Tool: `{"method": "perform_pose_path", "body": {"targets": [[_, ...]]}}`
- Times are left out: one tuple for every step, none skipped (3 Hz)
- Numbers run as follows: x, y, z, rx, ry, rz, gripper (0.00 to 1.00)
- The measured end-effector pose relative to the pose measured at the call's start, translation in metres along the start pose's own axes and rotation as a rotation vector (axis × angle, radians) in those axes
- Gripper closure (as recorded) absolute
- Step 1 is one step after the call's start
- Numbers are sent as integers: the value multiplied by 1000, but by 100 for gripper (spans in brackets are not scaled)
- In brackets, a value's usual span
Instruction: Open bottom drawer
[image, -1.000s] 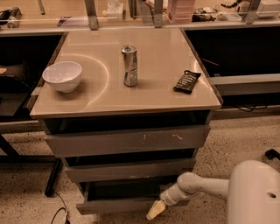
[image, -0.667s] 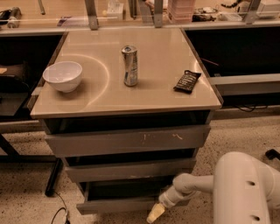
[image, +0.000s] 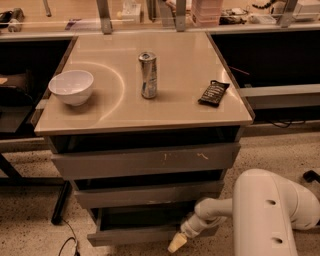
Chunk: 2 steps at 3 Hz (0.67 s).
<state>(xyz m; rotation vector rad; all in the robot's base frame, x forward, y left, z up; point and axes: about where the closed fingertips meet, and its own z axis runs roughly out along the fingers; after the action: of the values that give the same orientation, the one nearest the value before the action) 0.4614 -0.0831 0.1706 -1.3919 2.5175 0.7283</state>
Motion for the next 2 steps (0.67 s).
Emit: {"method": "perform_pose_path", "body": {"targets": [[0, 0, 0, 0, 0, 0, 42], [0, 0, 0, 0, 0, 0, 65]]}}
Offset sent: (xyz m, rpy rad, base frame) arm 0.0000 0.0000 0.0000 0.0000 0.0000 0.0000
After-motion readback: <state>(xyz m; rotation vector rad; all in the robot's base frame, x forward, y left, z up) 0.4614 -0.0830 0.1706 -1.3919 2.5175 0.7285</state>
